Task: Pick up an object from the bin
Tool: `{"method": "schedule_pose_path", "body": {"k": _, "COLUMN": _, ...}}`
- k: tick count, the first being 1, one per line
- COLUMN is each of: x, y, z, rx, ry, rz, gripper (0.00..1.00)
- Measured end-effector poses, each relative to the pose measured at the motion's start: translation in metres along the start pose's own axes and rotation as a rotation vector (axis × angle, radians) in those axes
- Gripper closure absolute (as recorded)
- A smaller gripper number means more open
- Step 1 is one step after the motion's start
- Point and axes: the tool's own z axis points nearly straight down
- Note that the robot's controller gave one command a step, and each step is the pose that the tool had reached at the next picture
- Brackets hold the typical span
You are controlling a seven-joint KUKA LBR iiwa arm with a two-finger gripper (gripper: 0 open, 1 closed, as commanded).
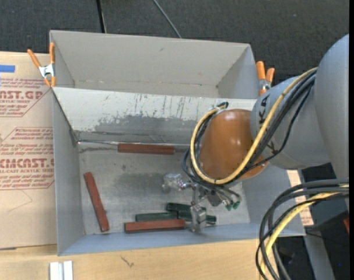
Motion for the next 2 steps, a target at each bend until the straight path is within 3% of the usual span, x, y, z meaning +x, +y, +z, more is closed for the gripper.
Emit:
{"method": "schedule_pose_path", "body": {"k": 1, "x": 0.0, "y": 0.0, "z": 0.0, "rx": 0.0, "ry": 0.0, "rz": 0.006, "gripper": 0.0}}
{"method": "schedule_pose_path", "body": {"k": 2, "x": -0.016, "y": 0.0, "z": -0.051, "rx": -0.003, "ry": 0.007, "rz": -0.112, "gripper": 0.0}}
